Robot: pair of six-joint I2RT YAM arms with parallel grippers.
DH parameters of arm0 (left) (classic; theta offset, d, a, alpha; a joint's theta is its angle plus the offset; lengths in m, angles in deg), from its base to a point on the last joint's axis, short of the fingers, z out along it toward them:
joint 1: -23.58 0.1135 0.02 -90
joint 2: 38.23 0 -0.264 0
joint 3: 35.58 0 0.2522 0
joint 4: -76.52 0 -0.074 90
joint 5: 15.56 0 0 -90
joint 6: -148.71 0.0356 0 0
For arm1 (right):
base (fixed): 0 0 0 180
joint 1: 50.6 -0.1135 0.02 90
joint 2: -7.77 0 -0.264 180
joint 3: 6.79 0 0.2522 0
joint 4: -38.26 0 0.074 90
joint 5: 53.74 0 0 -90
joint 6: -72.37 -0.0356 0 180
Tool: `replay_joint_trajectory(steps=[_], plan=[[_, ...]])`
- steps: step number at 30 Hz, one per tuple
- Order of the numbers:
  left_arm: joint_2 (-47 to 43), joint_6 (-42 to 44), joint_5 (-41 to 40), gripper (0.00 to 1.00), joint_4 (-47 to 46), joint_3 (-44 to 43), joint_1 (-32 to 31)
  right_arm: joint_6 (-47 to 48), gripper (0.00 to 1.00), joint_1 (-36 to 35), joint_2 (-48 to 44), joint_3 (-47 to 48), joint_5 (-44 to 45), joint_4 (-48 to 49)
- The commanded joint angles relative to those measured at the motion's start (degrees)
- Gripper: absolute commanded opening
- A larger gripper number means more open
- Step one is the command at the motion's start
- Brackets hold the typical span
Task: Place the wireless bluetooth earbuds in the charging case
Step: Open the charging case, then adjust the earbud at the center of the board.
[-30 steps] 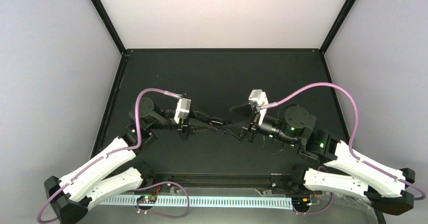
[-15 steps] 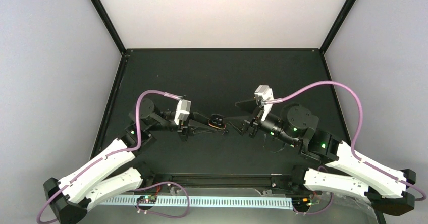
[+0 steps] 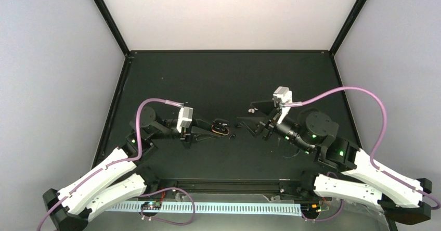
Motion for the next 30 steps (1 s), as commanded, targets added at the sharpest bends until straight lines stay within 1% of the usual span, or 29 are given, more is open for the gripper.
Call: replay_joint_trajectory(steps=[1,6,9,10,12,13,15,18,22,23,27,30], plan=[[-4.46,1.36,-4.55,0.02,2.31,0.77,-0.42,0.65,0.81,0.24,-2.81,1.55,6.55,-2.8],[-7.92,1.65,-8.35,0.01,3.85,1.83,-0.43,0.2,0.81,0.27,-2.75,1.71,6.4,-5.52],[-9.49,1.87,-11.11,0.02,4.53,3.27,-0.34,-2.13,0.82,0.56,-1.61,-1.07,10.28,-7.34],[-9.81,1.78,-11.51,0.02,4.52,3.71,-0.33,-4.11,0.83,1.84,-1.2,-2.42,10.39,-7.89],[-9.91,1.4,-11.24,0.02,4.41,4.09,-0.26,-9.36,0.82,6.95,-0.28,-6.4,6.58,-8.72],[-9.8,1.36,-10.87,0.02,4.29,3.98,-0.24,-11.95,0.82,10.54,-0.07,-9.83,4.53,-8.31],[-9.4,1.53,-10.36,0.01,3.81,3.45,-0.29,-16.18,0.82,15.07,-0.16,-15.91,1.64,-6.09],[-7.65,2.72,-10.49,0.01,1.76,0.88,-0.08,-20.39,0.79,18.57,1.39,-21.84,1.78,-4.31],[-4.39,5.16,-8.29,0.02,4.64,-5.31,0.02,-22.66,0.78,19.59,5.91,-24.92,4.45,-3.15],[-4.12,5.0,-8.21,0.02,4.8,-5.3,0.02,-22.71,0.77,19.61,6.59,-25.24,4.89,-2.89],[-5.8,2.92,-9.09,0.02,-0.26,-0.13,0.02,-23.25,0.77,19.57,8.33,-27.68,6.13,0.15],[-7.59,2.92,-10.64,0.02,-1.12,2.25,0.01,-21.47,0.77,19.64,9.29,-28.84,3.18,3.84]])
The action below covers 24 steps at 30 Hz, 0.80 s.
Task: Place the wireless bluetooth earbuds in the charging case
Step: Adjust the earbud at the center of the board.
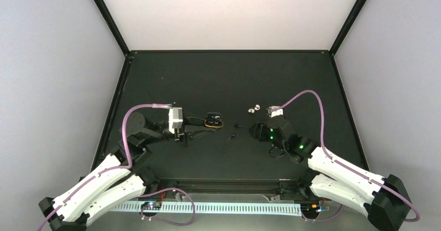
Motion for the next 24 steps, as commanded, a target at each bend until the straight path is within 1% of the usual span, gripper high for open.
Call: replay_joint_trajectory(steps=[1,4,7,15,21,24], plan=[[-2.39,0.56,-1.7,0.02,-2.29,2.7,0.11,1.08,0.76,0.4,2.07,-0.93,-3.1,6.52],[-2.6,1.18,-3.84,0.02,-2.03,3.86,0.11,2.98,0.74,0.3,7.78,3.24,-10.19,5.05],[-2.87,1.42,-4.35,0.01,-1.72,3.93,0.06,2.01,0.72,-0.41,11.47,5.59,-12.38,5.51],[-5.83,3.5,-9.12,0.02,0.34,4.38,0.02,0.35,0.67,-7.56,17.74,6.11,-10.1,5.37],[-5.95,4.06,-9.43,0.02,0.56,4.32,0.01,-1.24,0.56,-11.18,18.11,3.06,-9.26,5.92],[-5.57,4.03,-9.1,0.02,0.66,4.28,0.02,-1.7,0.48,-11.87,18.8,1.84,-9.43,6.89]])
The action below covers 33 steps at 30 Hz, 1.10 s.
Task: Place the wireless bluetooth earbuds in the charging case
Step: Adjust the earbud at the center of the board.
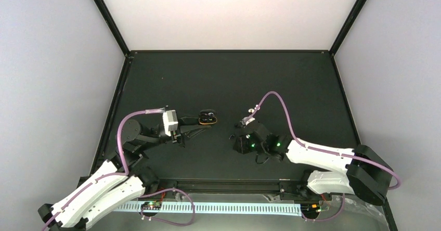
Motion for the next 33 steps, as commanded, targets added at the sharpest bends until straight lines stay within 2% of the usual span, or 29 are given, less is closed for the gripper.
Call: replay_joint_trajectory(steps=[1,4,15,33], plan=[[0.36,1.38,-0.96,0.01,0.06,-0.46,0.02,-1.29,0.45,-0.99,0.72,-1.88,1.02,1.73],[0.7,1.47,-0.98,0.02,0.13,-0.46,0.02,-1.17,0.38,-1.26,1.86,-1.82,1.04,2.83],[1.15,1.87,-1.3,0.02,0.53,-0.46,0.02,-1.01,0.24,-1.39,8.61,0.3,5.82,6.08],[0.49,1.74,-1.55,0.02,0.44,-0.46,0.02,0.43,0.16,-0.25,18.87,8.12,12.83,2.27]])
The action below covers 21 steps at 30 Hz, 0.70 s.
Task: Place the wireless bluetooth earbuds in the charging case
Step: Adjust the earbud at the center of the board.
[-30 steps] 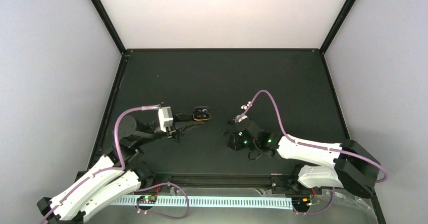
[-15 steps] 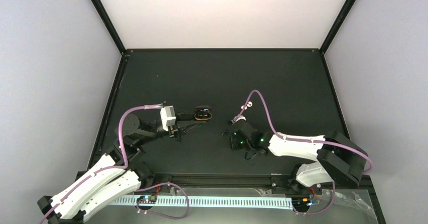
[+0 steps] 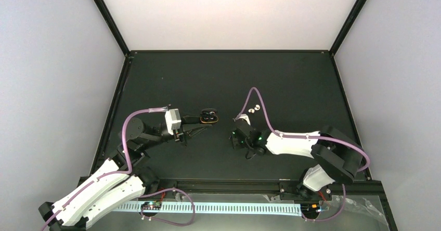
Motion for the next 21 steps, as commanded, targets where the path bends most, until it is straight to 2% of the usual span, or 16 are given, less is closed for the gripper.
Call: replay_joint_trajectory(steps=[1,21], plan=[[-0.84,0.73,-0.52,0.01,-0.21,-0.46,-0.01,1.24,0.16,0.51,1.92,2.7,3.14,-1.07],[-1.18,1.09,-0.72,0.02,-0.12,-0.46,0.02,5.15,0.14,3.79,8.73,8.66,0.45,-1.07]])
